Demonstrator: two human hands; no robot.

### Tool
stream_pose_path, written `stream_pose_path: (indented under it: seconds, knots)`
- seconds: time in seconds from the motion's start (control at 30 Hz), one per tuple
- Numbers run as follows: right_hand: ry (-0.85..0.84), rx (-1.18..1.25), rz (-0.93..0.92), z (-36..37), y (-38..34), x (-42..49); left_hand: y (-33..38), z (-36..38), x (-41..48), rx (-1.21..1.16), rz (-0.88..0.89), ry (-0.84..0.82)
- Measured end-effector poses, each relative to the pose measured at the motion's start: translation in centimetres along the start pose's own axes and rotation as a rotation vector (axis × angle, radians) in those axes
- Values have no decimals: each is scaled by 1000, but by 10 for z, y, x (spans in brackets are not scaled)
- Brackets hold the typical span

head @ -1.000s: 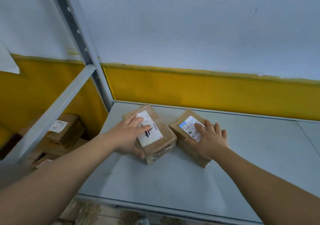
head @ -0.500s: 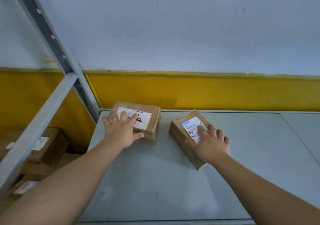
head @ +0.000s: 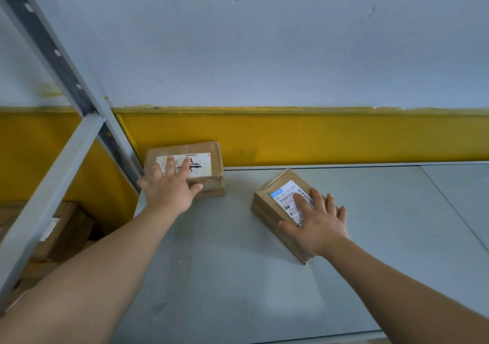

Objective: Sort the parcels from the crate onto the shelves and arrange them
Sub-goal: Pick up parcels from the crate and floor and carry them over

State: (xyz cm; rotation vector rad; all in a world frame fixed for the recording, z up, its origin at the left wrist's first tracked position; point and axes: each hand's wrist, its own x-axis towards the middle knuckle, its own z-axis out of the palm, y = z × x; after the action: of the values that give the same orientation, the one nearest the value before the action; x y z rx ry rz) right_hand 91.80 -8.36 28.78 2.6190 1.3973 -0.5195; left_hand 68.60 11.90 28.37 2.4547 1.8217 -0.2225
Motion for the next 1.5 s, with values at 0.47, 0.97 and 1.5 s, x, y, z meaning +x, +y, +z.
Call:
stream_pose_path:
  seconds: [0.47, 0.97, 1.5]
  knots:
    - [-14, 324, 345, 4, 15, -13, 38, 25, -56, -343, 407, 113]
    - [110, 1532, 280, 23, 62, -74, 145, 18, -158, -1259, 316, -535]
    - [737, 1317, 418, -28, 435, -237, 500, -72, -344, -1041, 846, -518]
